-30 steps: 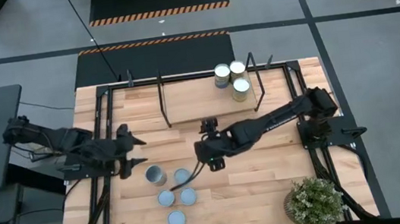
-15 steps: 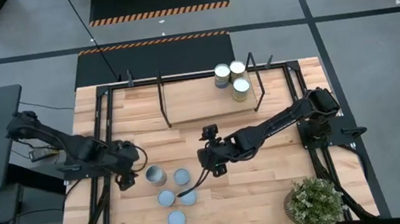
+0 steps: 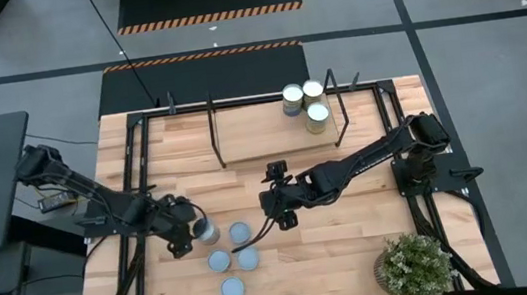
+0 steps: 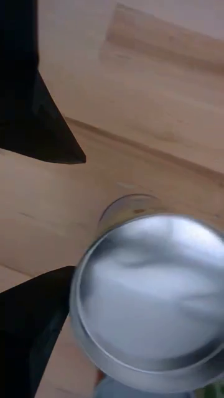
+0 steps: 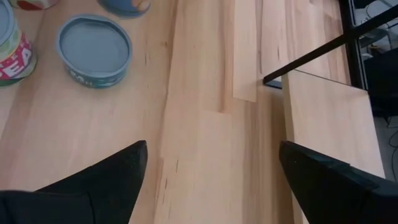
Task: Pick and place cans onto a shelf
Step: Put the canned peaches on the shelf
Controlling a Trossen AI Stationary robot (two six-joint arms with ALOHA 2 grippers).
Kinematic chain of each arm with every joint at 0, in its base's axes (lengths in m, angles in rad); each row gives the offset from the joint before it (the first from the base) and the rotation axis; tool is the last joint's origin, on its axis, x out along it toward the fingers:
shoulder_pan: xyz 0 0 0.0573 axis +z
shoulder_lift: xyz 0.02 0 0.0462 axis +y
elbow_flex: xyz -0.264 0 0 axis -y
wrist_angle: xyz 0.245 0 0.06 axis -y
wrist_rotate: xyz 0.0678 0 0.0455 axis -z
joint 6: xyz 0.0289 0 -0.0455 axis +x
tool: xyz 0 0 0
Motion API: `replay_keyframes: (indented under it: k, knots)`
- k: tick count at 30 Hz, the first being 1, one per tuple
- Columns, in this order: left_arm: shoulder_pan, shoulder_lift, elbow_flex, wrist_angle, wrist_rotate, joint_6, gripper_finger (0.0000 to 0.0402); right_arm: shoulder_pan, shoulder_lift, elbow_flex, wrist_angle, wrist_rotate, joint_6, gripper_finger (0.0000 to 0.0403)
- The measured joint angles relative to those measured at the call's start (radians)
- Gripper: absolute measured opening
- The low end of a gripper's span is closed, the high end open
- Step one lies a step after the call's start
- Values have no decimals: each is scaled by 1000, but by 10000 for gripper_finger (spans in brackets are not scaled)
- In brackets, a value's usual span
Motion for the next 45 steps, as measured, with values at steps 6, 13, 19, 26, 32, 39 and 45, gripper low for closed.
replay_keyframes:
  k: [6,13,19,26,32,39,45]
  knots:
    - [0,87,0,99,-43,10,288,-8,0,0,-17,0,-5,371]
    - [3,189,0,164,-142,46,288,-10,0,0,-85,3,24,371]
    - [61,268,0,275,-151,119,288,-10,0,0,-150,4,61,371]
    - [139,328,0,434,-148,256,288,-10,0,0,-231,4,106,371]
    - [193,338,0,529,-147,348,288,-11,-8,0,-287,8,128,371]
    - [237,339,0,609,-118,405,284,-19,-66,-17,-296,11,133,371]
    - [269,339,0,666,-116,460,260,-43,-156,-135,-202,11,152,371]
